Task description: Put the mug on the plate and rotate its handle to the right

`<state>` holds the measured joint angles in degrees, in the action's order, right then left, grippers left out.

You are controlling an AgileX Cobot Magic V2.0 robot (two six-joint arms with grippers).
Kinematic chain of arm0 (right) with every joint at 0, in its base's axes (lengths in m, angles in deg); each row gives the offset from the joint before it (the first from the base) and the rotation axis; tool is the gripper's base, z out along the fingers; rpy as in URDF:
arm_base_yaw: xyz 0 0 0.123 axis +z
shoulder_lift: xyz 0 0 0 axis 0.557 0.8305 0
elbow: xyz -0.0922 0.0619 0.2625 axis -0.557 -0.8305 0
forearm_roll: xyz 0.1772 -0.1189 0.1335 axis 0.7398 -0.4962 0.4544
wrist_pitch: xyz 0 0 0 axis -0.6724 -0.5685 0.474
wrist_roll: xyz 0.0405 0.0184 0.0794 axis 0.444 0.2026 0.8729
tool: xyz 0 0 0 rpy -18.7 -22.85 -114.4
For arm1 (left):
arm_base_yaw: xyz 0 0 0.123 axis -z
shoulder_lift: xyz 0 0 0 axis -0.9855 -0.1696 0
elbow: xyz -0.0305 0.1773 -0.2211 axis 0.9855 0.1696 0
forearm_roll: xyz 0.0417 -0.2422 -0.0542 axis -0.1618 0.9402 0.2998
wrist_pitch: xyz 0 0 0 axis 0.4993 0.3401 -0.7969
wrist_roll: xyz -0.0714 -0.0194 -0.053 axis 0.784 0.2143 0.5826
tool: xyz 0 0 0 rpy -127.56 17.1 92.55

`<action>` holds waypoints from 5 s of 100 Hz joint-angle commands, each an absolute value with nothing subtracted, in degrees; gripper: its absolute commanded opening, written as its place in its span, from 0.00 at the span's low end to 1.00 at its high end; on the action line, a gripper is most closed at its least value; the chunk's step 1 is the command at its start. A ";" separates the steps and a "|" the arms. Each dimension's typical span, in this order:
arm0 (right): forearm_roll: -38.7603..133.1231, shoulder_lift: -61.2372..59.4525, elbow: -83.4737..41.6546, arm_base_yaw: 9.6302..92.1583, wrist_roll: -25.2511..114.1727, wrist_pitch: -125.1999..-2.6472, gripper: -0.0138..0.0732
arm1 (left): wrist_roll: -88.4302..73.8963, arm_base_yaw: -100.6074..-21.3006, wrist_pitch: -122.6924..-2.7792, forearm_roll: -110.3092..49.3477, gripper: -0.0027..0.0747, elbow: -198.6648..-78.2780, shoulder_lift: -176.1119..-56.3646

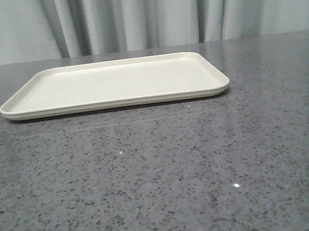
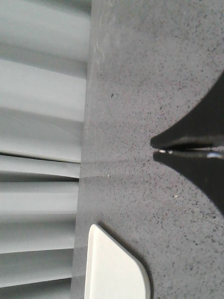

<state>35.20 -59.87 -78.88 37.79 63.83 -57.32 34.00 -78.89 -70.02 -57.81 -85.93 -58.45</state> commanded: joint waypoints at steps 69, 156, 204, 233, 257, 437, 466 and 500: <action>35.70 -34.87 -40.49 37.44 63.87 -90.85 0.08 | 34.10 -78.85 -25.94 -45.67 0.01 -131.00 -89.65; 35.86 -27.11 -34.93 37.44 63.81 -96.37 0.11 | 34.08 -78.85 -22.90 -45.00 0.02 -133.31 -95.57; 37.18 -27.11 -34.93 37.44 63.81 -94.71 0.79 | 32.53 -78.85 -23.12 -45.00 0.81 -133.31 -95.57; 37.18 -27.11 -34.93 37.44 63.81 -94.44 0.79 | 32.85 -78.85 -23.00 -48.38 0.81 -133.31 -96.66; 37.18 -27.11 -34.93 37.44 63.81 -94.44 0.79 | 34.91 -78.85 -21.63 -51.81 0.81 -133.31 -102.52; 37.18 -27.11 -34.93 37.44 63.81 -94.46 0.79 | 34.91 -78.85 -16.68 -51.75 0.01 -140.86 -112.24; 37.18 -27.11 -34.93 37.44 63.81 -94.46 0.79 | 33.87 -78.85 -16.97 -46.30 0.01 -148.66 -113.81; 37.18 -27.11 -34.93 37.44 63.81 -94.46 0.79 | 26.07 -78.75 -23.79 -28.26 0.01 -151.49 -123.14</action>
<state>36.90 -27.70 -36.80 37.79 63.83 -98.69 27.42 -78.89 -17.90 -34.36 -148.88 -121.24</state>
